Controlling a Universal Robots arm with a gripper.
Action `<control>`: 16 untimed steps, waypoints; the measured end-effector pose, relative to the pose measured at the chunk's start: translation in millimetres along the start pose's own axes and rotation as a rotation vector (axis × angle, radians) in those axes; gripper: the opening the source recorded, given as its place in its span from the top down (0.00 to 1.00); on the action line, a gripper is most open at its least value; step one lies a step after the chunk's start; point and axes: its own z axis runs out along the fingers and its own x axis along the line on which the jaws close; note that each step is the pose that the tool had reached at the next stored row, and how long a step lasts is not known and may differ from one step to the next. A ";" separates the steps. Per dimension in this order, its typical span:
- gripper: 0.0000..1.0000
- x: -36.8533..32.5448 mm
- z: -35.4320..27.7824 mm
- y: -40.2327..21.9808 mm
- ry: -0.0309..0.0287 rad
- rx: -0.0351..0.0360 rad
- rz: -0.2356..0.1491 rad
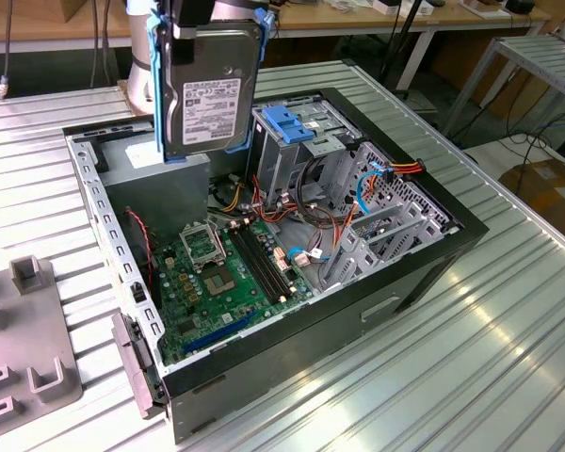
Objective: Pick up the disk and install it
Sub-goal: 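Pick up the disk, then insert the disk into the insertion slot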
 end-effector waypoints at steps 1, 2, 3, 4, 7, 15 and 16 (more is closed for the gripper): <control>0.63 0.1 0.4 -2.2 0.0004 0.0000 0.000; 0.63 0.1 0.5 -3.3 0.0005 0.0001 0.000; 0.63 0.1 0.5 -3.3 0.0005 0.0000 0.000; 0.63 0.1 0.5 -3.3 0.0006 0.0000 0.000; 0.63 0.0 0.5 -4.1 0.0006 0.0000 0.000; 0.63 0.1 0.5 -4.4 0.0005 0.0001 0.000; 0.63 0.6 0.5 -4.5 0.0007 -0.0001 0.000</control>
